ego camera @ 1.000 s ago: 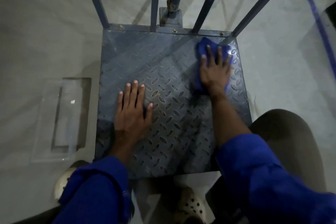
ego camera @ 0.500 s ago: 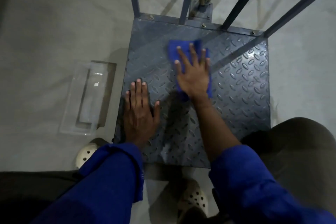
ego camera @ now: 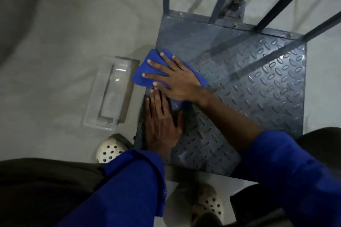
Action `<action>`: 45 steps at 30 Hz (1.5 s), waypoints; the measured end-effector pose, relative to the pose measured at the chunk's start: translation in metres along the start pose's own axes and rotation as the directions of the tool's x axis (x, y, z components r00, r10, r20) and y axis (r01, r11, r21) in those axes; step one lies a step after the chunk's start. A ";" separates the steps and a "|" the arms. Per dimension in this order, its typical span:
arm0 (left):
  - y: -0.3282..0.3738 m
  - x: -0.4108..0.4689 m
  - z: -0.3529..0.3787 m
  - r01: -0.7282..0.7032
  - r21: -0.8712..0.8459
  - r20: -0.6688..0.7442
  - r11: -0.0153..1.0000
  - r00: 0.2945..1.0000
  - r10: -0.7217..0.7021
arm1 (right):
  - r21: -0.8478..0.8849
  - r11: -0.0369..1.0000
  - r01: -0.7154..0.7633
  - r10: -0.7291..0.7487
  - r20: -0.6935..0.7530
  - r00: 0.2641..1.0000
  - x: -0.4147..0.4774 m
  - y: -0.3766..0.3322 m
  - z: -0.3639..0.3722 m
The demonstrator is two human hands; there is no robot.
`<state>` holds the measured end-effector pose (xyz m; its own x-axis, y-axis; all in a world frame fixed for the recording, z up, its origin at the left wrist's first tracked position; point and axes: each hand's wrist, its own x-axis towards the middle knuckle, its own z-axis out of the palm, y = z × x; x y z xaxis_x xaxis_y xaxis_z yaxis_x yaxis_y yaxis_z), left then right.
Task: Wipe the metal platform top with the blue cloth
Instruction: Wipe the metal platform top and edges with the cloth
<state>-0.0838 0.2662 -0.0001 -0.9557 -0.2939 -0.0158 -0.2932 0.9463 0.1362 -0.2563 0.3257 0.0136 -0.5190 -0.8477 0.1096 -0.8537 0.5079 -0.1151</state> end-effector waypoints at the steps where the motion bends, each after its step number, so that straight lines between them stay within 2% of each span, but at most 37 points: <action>1: 0.000 0.000 0.000 0.009 -0.017 -0.008 1.000 1.000 -0.009 | 0.004 0.995 0.096 -0.096 0.019 0.995 0.005 0.008 -0.002; 2: 0.000 0.000 0.000 0.008 -0.021 -0.007 1.000 1.000 -0.009 | -0.005 0.996 0.090 -0.090 0.037 0.995 0.012 0.023 -0.004; 3: -0.001 0.000 0.000 0.000 -0.022 -0.005 1.000 1.000 -0.001 | -0.006 1.000 0.003 -0.002 0.041 0.999 0.019 0.041 -0.007; 4: -0.001 0.000 0.000 -0.010 -0.030 -0.011 0.999 1.000 0.009 | -0.001 0.989 -0.146 0.146 0.004 0.989 0.025 0.062 -0.010; 6: -0.002 0.000 0.000 -0.019 -0.056 -0.039 0.998 0.999 0.017 | 0.062 0.898 -0.436 0.440 -0.089 0.894 0.028 0.090 -0.015; 7: -0.002 0.001 0.000 -0.018 -0.064 -0.051 0.998 0.999 0.015 | 0.068 0.882 -0.465 0.470 -0.092 0.878 0.030 0.085 -0.017; 8: -0.002 0.001 0.000 -0.015 -0.066 -0.054 0.998 0.998 0.012 | 0.048 0.912 -0.407 0.409 -0.066 0.910 0.031 0.070 -0.017; 10: 0.000 0.000 0.000 -0.009 -0.062 -0.045 0.998 0.999 0.007 | 0.020 0.996 -0.084 0.082 0.092 0.992 0.019 0.032 -0.017; 11: 0.001 -0.001 -0.001 -0.002 -0.067 -0.045 0.998 0.999 -0.001 | 0.044 0.996 0.074 -0.079 0.123 0.989 0.005 0.023 -0.016; 12: 0.001 -0.001 -0.002 0.001 -0.070 -0.046 0.998 0.999 -0.004 | 0.053 0.986 0.160 -0.164 0.089 0.982 -0.011 0.027 -0.014; 13: 0.001 -0.001 -0.002 -0.001 -0.064 -0.041 0.998 0.999 -0.002 | 0.052 0.989 0.139 -0.140 0.026 0.990 -0.029 0.041 -0.012; 14: 0.001 -0.001 -0.004 -0.005 -0.046 -0.029 0.999 1.000 0.003 | 0.044 0.999 0.021 -0.019 -0.046 0.999 -0.046 0.061 -0.010; 15: 0.001 -0.002 -0.004 -0.011 -0.024 -0.013 1.000 1.000 0.011 | 0.037 0.987 -0.159 0.162 -0.112 0.980 -0.064 0.085 -0.012; 16: 0.001 -0.002 -0.005 -0.017 -0.006 -0.003 1.000 1.000 0.017 | 0.040 0.934 -0.355 0.357 -0.149 0.922 -0.080 0.106 -0.017; 18: 0.001 -0.002 -0.006 -0.021 0.002 -0.004 1.000 1.000 0.021 | 0.062 0.741 -0.668 0.669 -0.146 0.729 -0.105 0.135 -0.026; 20: 0.001 -0.003 -0.005 -0.018 -0.008 -0.021 1.000 1.000 0.018 | 0.083 0.581 -0.809 0.812 -0.129 0.570 -0.107 0.131 -0.028; 21: 0.001 -0.003 -0.004 -0.017 -0.007 -0.026 1.000 1.000 0.016 | 0.079 0.548 -0.833 0.834 -0.131 0.536 -0.102 0.119 -0.026; 22: 0.001 -0.002 -0.003 -0.017 -0.005 -0.027 1.000 1.000 0.017 | 0.063 0.567 -0.821 0.818 -0.160 0.553 -0.095 0.103 -0.022; 23: 0.001 -0.002 -0.001 -0.018 -0.003 -0.027 1.000 0.999 0.018 | 0.037 0.638 -0.769 0.759 -0.195 0.621 -0.086 0.084 -0.016; 25: 0.000 -0.002 0.001 -0.022 -0.017 -0.043 1.000 0.999 0.021 | -0.006 0.844 -0.537 0.527 -0.182 0.830 -0.069 0.040 -0.006; 26: 0.001 -0.002 0.002 -0.022 -0.029 -0.055 0.999 0.998 0.020 | -0.005 0.918 -0.396 0.392 -0.131 0.911 -0.066 0.022 -0.005; 27: 0.002 -0.001 0.003 -0.017 -0.035 -0.056 0.999 0.998 0.015 | 0.008 0.963 -0.270 0.270 -0.089 0.959 -0.068 0.013 -0.006; 29: 0.008 0.004 0.005 0.008 -0.021 -0.017 1.000 1.000 -0.009 | 0.047 0.993 -0.112 0.115 -0.060 0.992 -0.079 0.031 -0.012; 30: 0.012 0.007 0.006 0.025 -0.019 0.005 1.000 1.000 -0.025 | 0.055 0.992 -0.114 0.117 -0.053 0.992 -0.086 0.050 -0.015; 32: 0.019 0.013 0.008 0.032 -0.047 0.015 0.998 0.999 -0.031 | 0.034 0.951 -0.306 0.308 -0.052 0.950 -0.105 0.098 -0.022; 33: 0.023 0.017 0.008 0.014 -0.054 0.013 0.998 1.000 -0.013 | 0.042 0.887 -0.460 0.462 -0.040 0.886 -0.117 0.121 -0.029; 35: 0.032 0.026 0.008 -0.049 -0.057 0.017 0.997 0.999 0.050 | 0.103 0.686 -0.720 0.723 0.017 0.691 -0.140 0.152 -0.044; 37: 0.044 0.035 0.006 -0.122 -0.073 0.035 0.990 0.992 0.125 | 0.142 0.513 -0.847 0.851 0.047 0.523 -0.151 0.156 -0.051; 38: 0.049 0.039 0.007 -0.153 -0.072 0.048 0.986 0.986 0.157 | 0.125 0.495 -0.860 0.864 0.039 0.503 -0.152 0.148 -0.050; 39: 0.055 0.043 0.008 -0.178 -0.070 0.059 0.981 0.981 0.183 | 0.099 0.525 -0.845 0.848 0.017 0.529 -0.151 0.135 -0.046; 42: 0.066 0.050 0.010 -0.208 -0.060 0.074 0.976 0.975 0.212 | 0.079 0.694 -0.716 0.717 0.015 0.697 -0.149 0.077 -0.032; 43: 0.070 0.051 0.011 -0.210 -0.044 0.075 0.977 0.974 0.212 | 0.088 0.724 -0.684 0.684 0.033 0.729 -0.153 0.059 -0.029; 45: 0.076 0.053 0.011 -0.203 -0.016 0.081 0.979 0.976 0.204 | 0.102 0.729 -0.676 0.676 0.044 0.736 -0.171 0.035 -0.027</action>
<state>-0.1570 0.3245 -0.0015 -0.9942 -0.0828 -0.0680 -0.0924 0.9840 0.1526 -0.1981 0.4926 0.0174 -0.9570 -0.2871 -0.0408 -0.2674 0.9282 -0.2587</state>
